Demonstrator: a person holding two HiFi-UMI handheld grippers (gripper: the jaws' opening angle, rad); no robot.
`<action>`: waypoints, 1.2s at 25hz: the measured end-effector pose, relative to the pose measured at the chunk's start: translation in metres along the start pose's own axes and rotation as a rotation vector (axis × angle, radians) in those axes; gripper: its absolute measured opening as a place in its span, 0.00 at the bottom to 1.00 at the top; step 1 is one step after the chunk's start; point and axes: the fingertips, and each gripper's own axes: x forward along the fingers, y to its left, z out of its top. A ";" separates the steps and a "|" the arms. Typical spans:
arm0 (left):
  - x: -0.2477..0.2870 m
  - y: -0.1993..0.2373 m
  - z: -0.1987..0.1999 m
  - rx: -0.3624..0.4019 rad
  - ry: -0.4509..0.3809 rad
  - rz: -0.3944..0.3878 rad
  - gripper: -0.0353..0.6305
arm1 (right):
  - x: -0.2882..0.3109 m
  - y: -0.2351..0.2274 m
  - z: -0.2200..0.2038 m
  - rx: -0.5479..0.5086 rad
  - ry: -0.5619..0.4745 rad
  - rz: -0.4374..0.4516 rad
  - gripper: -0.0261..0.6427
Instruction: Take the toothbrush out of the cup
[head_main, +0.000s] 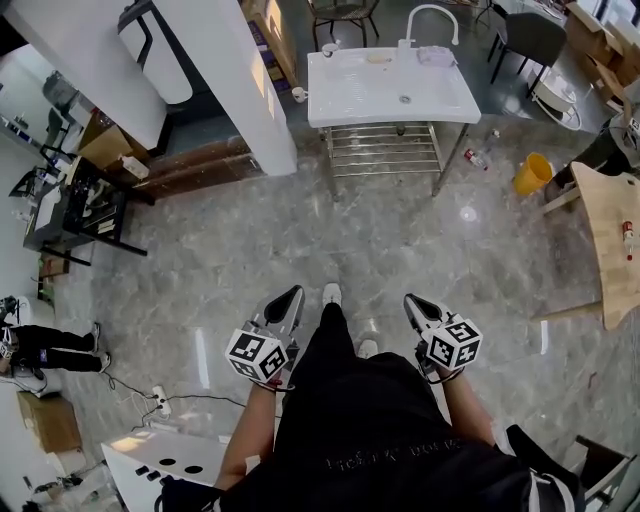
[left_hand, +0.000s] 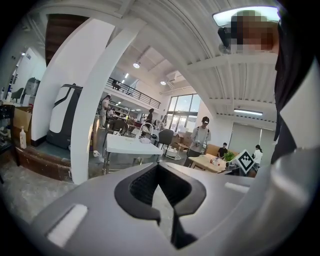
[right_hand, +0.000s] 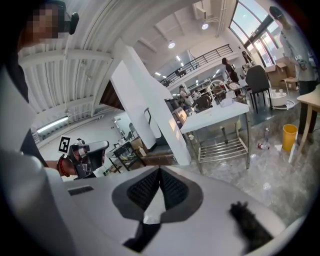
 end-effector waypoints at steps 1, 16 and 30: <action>0.004 0.003 0.001 0.000 -0.002 -0.004 0.06 | 0.003 -0.002 0.002 0.001 -0.002 -0.004 0.06; 0.071 0.095 0.023 -0.063 0.013 -0.038 0.06 | 0.092 -0.025 0.052 0.005 0.037 -0.039 0.06; 0.125 0.209 0.057 -0.003 0.055 -0.096 0.06 | 0.208 -0.028 0.122 0.006 0.041 -0.082 0.06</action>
